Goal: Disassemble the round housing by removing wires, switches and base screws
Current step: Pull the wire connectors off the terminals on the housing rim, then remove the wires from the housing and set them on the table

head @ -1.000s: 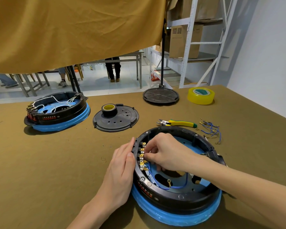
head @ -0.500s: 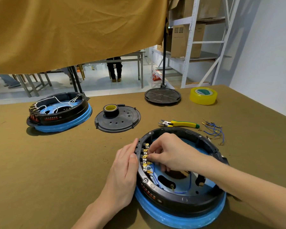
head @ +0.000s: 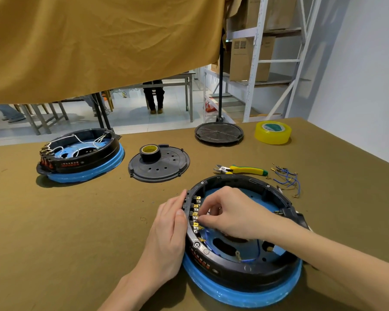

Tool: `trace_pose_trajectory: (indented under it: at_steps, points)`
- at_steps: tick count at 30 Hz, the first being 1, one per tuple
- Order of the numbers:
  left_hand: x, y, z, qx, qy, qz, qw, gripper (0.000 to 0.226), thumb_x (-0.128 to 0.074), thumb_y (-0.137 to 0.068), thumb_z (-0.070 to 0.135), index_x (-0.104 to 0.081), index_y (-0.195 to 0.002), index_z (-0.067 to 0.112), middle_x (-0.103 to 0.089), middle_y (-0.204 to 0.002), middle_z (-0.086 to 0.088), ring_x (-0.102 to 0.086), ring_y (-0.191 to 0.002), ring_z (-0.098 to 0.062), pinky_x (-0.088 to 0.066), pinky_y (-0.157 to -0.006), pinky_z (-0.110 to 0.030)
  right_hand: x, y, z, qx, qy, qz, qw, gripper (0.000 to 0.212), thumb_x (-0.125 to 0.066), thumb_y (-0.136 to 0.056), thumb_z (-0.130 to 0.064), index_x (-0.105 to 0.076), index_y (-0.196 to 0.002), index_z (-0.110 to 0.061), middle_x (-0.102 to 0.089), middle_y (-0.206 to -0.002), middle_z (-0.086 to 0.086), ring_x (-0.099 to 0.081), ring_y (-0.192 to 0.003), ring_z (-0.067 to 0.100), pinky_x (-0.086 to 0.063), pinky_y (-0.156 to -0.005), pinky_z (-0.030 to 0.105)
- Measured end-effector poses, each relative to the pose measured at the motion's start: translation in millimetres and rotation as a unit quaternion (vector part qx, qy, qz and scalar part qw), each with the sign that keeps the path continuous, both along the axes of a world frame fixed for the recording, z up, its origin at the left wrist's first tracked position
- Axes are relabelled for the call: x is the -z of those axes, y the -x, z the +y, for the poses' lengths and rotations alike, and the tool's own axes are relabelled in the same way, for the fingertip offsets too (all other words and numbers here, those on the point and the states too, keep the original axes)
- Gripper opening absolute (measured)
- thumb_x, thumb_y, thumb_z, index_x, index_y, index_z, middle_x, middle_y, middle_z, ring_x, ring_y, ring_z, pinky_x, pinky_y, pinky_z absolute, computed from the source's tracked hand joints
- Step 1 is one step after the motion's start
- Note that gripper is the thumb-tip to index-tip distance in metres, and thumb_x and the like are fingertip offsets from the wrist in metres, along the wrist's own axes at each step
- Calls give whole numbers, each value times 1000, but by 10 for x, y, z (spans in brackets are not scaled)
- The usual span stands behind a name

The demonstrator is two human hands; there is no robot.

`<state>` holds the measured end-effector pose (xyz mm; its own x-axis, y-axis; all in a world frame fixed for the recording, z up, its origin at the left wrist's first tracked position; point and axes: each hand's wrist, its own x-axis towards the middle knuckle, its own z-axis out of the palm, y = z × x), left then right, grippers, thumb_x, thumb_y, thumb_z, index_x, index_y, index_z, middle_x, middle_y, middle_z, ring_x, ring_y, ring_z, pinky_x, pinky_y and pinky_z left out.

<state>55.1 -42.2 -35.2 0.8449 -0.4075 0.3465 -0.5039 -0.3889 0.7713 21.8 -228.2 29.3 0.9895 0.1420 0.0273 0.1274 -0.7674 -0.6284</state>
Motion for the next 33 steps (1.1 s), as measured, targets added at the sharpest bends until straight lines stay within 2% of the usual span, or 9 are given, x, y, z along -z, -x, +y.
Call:
trace_pose_trajectory:
  at_steps: [4,6,9,14,18,22,24,26,33]
  points:
    - [0,-8,-3,0,-10,7,1000,66,-16,-98,59,-32,-155,31,-43,-140,28,-31,-134,21,-19,-100,6,-65,92,-50,31,22,-83,996,11,-71,-90,-40,-76,-92,-31,-52,-84,-13,-49,-79,-6,-34,-66,18]
    - [-1,-11,-7,-1,-15,9,1000,63,-17,-100,56,-31,-156,31,-42,-141,28,-29,-134,23,-21,-100,4,-84,160,-62,48,20,-131,990,10,-70,-89,-42,-75,-92,-34,-54,-90,-15,-49,-84,-8,-33,-68,17]
    - [-22,4,-9,-4,-18,17,1000,65,-15,-97,59,-29,-156,34,-41,-145,26,-27,-134,23,-21,-102,2,-131,221,-111,63,-15,-165,984,9,-70,-89,-41,-76,-89,-34,-69,-87,-17,-59,-80,1,-46,-68,26]
    - [-71,33,-18,-6,-12,19,1000,54,-16,-103,53,-28,-153,37,-41,-139,32,-25,-129,29,-19,-97,8,-191,136,-214,93,-200,-165,961,3,-77,-90,-19,-78,-88,-18,-76,-80,0,-73,-78,21,-61,-76,37]
    - [-96,49,-39,-6,-23,22,999,60,-16,-101,51,-29,-156,31,-30,-140,34,-13,-116,44,-9,-91,14,-243,24,-330,137,-270,-168,938,3,-74,-92,-13,-77,-92,-13,-78,-78,6,-75,-70,18,-61,-68,28]
    - [-101,52,-56,-11,-17,27,999,64,-15,-98,54,-30,-156,31,-30,-140,32,-10,-112,47,-9,-89,15,-242,-51,-397,160,-297,-125,933,12,-70,-95,-11,-76,-105,-11,-78,-83,10,-73,-71,11,-58,-67,22]
    - [-98,56,-63,-17,-13,24,999,63,-16,-99,52,-31,-156,30,-30,-137,35,-12,-113,46,-9,-89,15,-267,-85,-356,154,-354,-109,916,18,-64,-97,-2,-73,-111,-8,-76,-88,14,-73,-75,15,-59,-69,25]
    - [-97,62,-64,-20,-7,23,1000,61,-17,-101,49,-32,-156,28,-30,-131,40,-15,-115,44,-12,-90,14,-349,-128,-309,144,-401,-140,894,21,-61,-96,5,-75,-102,-9,-76,-84,16,-73,-73,20,-61,-66,27]
    - [-120,68,-39,-12,11,20,1000,65,-17,-97,55,-34,-155,31,-33,-127,46,-24,-118,39,-19,-92,10,-675,-305,-364,167,-427,-213,863,13,-67,-93,5,-67,-103,-3,-76,-83,7,-77,-77,24,-61,-57,31]
